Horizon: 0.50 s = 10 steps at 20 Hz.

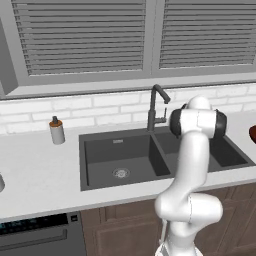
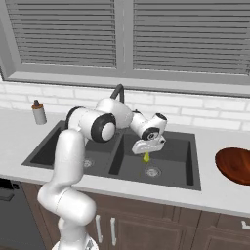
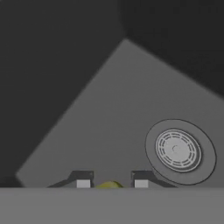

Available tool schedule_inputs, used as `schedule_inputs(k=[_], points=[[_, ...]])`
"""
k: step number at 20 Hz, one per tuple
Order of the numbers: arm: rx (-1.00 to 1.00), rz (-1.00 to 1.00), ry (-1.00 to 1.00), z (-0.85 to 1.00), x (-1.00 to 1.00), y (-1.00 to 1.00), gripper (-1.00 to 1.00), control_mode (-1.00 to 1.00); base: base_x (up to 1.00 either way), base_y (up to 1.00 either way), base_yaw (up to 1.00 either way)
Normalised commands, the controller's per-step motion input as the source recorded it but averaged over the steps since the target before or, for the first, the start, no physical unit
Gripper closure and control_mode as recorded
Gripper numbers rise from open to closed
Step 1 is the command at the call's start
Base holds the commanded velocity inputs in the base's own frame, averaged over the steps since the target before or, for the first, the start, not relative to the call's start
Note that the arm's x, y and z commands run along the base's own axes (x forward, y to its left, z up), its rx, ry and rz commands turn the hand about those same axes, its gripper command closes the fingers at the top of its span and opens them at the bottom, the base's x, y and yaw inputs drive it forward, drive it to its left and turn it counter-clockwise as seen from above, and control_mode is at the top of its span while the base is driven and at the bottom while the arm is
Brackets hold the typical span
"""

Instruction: Pick the lemon wedge from the sink and place it in the bowl. Then pick the bowl and place it in the microwave. Then close the microwave door and press the start button.

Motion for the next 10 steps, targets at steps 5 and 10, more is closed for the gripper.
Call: schedule_inputs(k=[5, 10], points=[[0.00, 0.00, -0.04, 0.65, -0.56, -0.16, 1.00, -1.00, 0.00, 0.00, 0.00], [0.00, 0.00, -0.13, 0.71, -0.68, -0.12, 1.00, -1.00, 0.00, 0.00, 0.00]])
